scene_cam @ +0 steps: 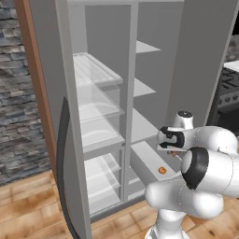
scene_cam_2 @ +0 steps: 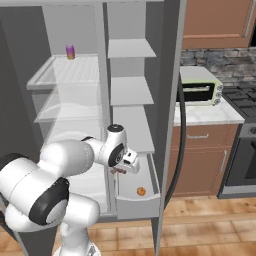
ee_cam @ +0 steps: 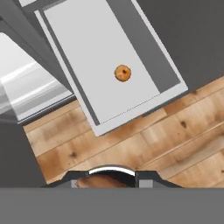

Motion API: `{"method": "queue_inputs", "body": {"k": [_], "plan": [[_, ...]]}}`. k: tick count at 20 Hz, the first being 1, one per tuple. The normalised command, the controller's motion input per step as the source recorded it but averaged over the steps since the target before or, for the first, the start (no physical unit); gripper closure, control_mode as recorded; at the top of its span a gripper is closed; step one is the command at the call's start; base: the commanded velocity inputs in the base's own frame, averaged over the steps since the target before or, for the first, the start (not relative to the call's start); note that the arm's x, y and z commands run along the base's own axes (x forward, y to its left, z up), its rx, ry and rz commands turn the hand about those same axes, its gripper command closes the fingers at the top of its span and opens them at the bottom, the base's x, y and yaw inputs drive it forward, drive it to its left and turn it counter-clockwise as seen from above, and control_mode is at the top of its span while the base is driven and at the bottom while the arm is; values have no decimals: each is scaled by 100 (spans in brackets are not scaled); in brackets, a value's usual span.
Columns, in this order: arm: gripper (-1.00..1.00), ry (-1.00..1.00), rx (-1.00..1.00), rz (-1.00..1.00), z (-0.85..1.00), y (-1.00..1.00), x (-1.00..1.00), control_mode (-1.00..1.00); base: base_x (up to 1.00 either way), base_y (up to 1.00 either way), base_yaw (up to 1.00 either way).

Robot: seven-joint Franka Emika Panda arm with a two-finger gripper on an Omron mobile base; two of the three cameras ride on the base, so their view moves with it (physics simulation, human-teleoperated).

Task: Take the tangerine and mushroom from the fridge shelf and place them in the freezer drawer to begin freezing them.

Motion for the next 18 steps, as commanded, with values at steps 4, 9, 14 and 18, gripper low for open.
{"method": "queue_inputs", "body": {"k": [4, 9, 14, 18], "plan": [[100, 0, 0, -3, -44, -5, 27, -100, 0, 0, 0], [100, 0, 0, -2, -46, -10, 29, -100, 0, 0, 0], [100, 0, 0, 0, -51, -17, 18, -100, 0, 0, 0], [100, 0, 0, 0, -44, -7, 33, -100, 0, 0, 0]]}}
